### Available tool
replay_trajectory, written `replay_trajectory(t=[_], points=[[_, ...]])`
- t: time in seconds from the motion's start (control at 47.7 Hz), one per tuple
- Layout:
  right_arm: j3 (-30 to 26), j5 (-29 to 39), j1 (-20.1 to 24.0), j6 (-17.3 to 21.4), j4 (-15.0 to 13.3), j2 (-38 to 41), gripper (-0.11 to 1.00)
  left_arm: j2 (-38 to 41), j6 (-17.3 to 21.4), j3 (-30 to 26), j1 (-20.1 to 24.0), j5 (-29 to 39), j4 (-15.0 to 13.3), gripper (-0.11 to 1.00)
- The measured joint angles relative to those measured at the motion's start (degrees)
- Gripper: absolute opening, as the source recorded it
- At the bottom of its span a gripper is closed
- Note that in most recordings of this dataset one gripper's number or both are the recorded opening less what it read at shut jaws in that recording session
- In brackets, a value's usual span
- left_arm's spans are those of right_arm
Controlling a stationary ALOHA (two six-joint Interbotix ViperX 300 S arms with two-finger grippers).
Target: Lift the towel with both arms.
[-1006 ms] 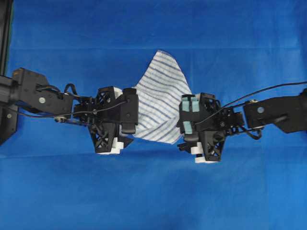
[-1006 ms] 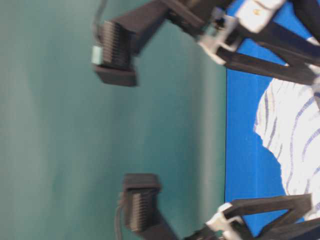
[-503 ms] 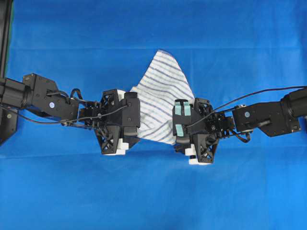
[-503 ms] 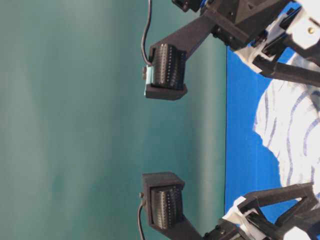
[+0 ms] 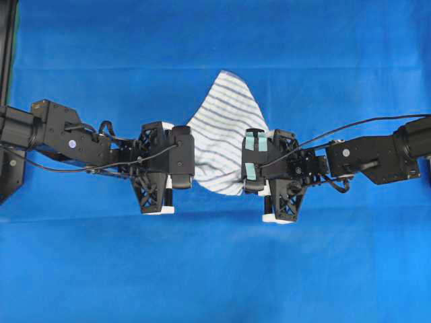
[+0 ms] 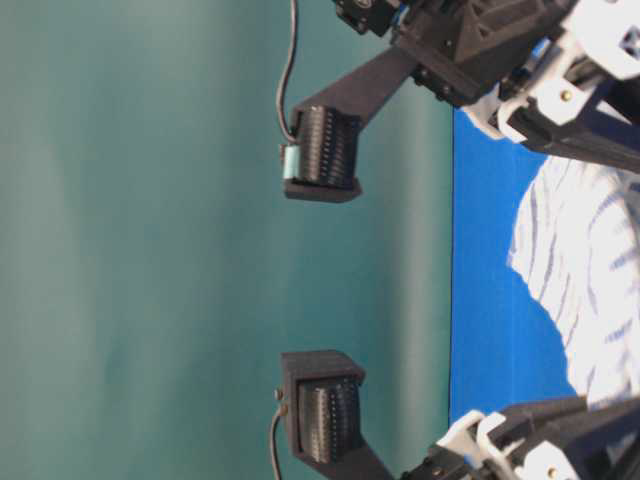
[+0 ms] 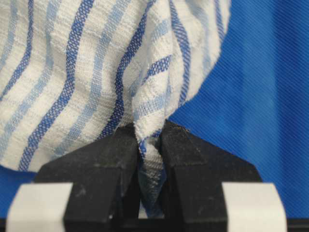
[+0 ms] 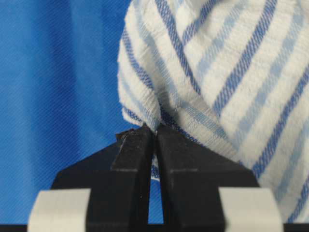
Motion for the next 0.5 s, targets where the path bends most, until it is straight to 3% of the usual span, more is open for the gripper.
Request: replay_trajectory(t=[0.147,0.503], points=[[0.0,1.6,-0.1,0.0,0.0,-4.0,0.04,-4.0,0.2,-1.2,-0.2,4.0,0.0,0.05],[-6.9,16.8,-1.7,-0.4,-1.0,-20.7,0.04,-17.8,-0.2,-11.7,3.2,26.3,0.0,0.05]])
